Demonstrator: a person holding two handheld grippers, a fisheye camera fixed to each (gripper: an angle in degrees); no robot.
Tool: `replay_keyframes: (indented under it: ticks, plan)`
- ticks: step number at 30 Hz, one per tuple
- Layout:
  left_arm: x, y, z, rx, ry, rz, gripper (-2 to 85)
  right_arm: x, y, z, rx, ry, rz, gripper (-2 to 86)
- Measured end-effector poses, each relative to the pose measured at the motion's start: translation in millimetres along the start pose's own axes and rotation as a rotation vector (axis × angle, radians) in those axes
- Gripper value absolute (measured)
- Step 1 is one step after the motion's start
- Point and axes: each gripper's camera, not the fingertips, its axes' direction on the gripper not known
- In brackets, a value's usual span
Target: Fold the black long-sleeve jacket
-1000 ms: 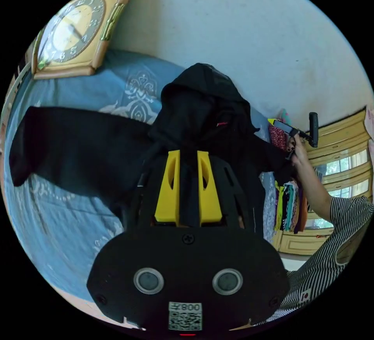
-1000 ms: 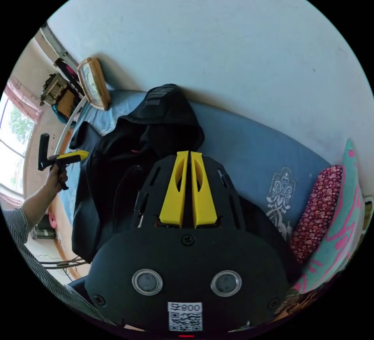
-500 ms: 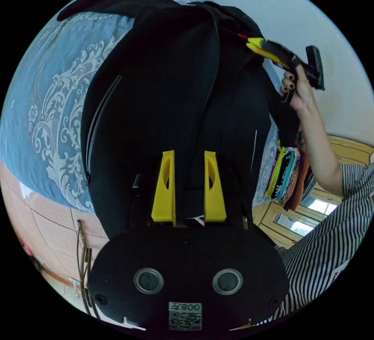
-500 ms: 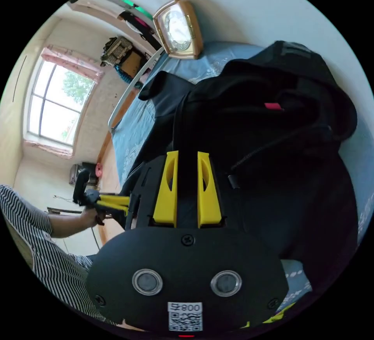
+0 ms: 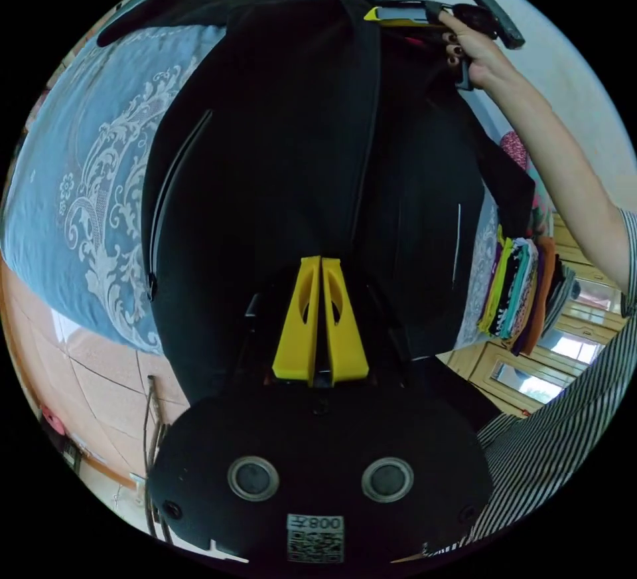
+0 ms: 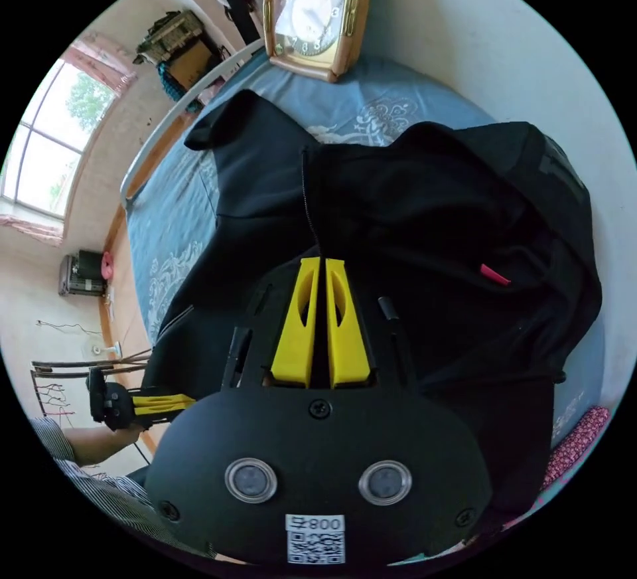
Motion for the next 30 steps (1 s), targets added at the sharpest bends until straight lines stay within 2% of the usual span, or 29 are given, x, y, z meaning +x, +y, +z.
replay_keyframes:
  ticks: [5, 9, 11, 16, 24, 30]
  plan:
    - [4, 26, 36, 0.027, 0.123, 0.132, 0.1, 38, 24, -58, 0.128, -0.155, 0.122, 1.5]
    - [-13, 39, 97, -0.065, 0.043, 0.113, 0.0, 67, 42, -16, 0.019, -0.208, 0.27, 1.2]
    - [-31, 51, 123, -0.069, 0.07, 0.047, 0.1, 69, 48, -3, 0.028, -0.277, 0.326, 1.0]
    - [-57, 75, 160, -0.08, 0.071, 0.044, 0.2, 45, 46, 0, 0.056, -0.312, 0.358, 0.9]
    - [-99, 111, 217, -0.105, 0.091, 0.035, 0.6, -17, 14, -33, 0.123, -0.228, 0.275, 2.1]
    - [-130, 144, 247, -0.087, 0.174, 0.05, 1.8, -57, -31, -12, -0.003, -0.104, 0.241, 2.8]
